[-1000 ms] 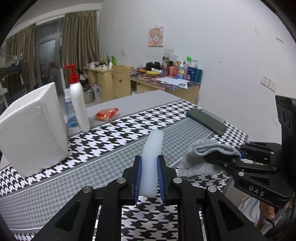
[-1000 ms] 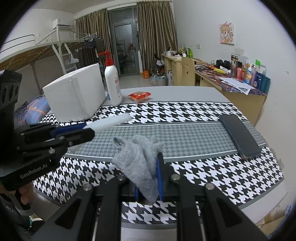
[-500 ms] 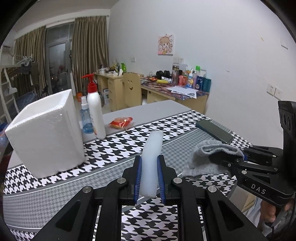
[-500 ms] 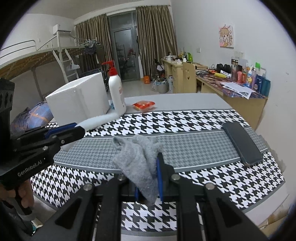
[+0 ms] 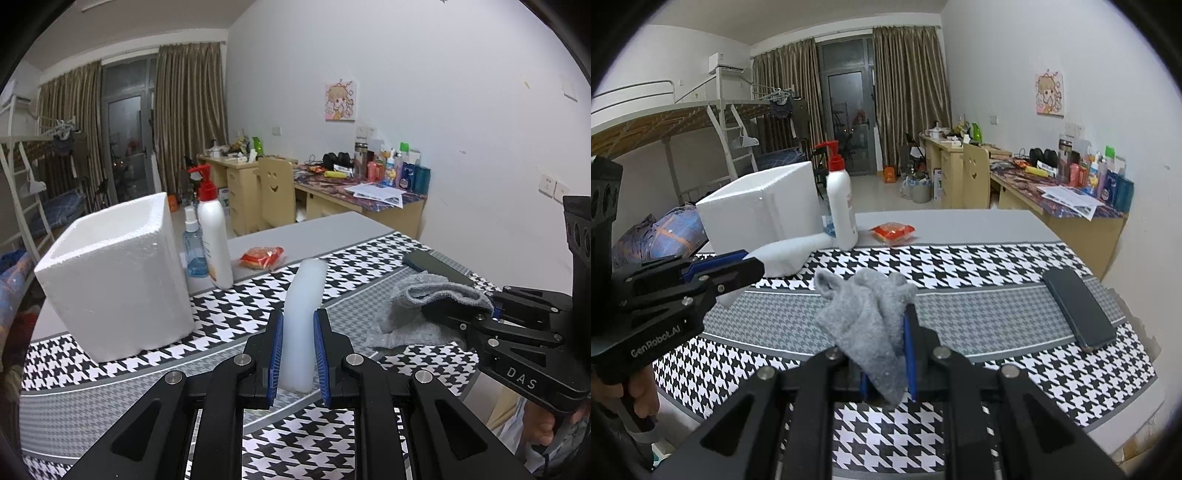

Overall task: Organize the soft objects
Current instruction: 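Carry foam roll in left tool and sock in right tool to the foam box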

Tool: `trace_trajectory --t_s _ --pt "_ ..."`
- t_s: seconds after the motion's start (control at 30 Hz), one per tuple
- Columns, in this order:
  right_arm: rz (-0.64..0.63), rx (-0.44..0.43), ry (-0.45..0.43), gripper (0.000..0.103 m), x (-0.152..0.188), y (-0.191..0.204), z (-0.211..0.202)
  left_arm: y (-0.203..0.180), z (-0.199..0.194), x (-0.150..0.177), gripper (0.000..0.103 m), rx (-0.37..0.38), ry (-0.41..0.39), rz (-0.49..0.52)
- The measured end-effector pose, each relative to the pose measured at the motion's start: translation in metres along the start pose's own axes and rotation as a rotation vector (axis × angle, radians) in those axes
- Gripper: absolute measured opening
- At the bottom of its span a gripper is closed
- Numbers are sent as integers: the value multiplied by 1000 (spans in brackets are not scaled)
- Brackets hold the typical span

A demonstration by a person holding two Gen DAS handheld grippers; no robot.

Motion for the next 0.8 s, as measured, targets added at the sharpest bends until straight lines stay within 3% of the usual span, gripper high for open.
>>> trace_trajectory --t_s 0.8 --pt "-62 -106 -77 19 -45 62 7 58 -29 -21 18 -140 -58 0"
Point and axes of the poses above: each gripper's, at about its wrist camera, not at the fingertips, and z roughly the way its jaws point, y to its left, x to its underside, the point moved 9 cm from there along z, roughly the way its jaws point, and after that the axes turned 7 degrees about z, right-handed, at the moved point
